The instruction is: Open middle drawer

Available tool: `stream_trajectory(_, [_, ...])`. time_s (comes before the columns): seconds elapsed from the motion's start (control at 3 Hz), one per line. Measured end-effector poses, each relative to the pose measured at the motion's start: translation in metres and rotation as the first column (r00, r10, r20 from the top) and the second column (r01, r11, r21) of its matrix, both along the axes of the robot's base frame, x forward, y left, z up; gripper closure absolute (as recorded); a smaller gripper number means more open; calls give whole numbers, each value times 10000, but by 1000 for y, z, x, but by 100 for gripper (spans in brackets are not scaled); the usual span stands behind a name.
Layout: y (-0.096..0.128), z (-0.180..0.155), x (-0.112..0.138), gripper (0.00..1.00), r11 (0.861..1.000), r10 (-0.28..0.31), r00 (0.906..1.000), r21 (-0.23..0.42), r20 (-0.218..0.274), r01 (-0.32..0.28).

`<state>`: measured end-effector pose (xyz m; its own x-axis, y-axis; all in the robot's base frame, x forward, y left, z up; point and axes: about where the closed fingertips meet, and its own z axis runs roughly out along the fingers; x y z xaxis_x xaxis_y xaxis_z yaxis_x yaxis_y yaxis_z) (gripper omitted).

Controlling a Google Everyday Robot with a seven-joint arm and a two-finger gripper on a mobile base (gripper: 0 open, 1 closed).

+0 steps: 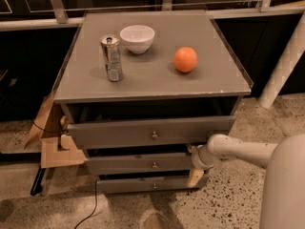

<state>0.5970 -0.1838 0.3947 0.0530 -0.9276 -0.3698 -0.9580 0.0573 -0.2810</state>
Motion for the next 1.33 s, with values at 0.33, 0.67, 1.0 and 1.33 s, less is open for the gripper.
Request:
stream_trajectory(0.33, [0, 0, 0, 0, 10000, 0, 10000, -1, 0, 0])
stream_trajectory(0.67, [-3, -3, -1, 0, 9998, -118, 9999, -173, -116, 116])
stream_trajectory(1.0, [-8, -8, 0, 0, 9989, -255, 9990, -396, -370, 240])
stream_trajectory(1.33, [-12, -14, -1, 0, 9978, -355, 9956, -582, -872, 305])
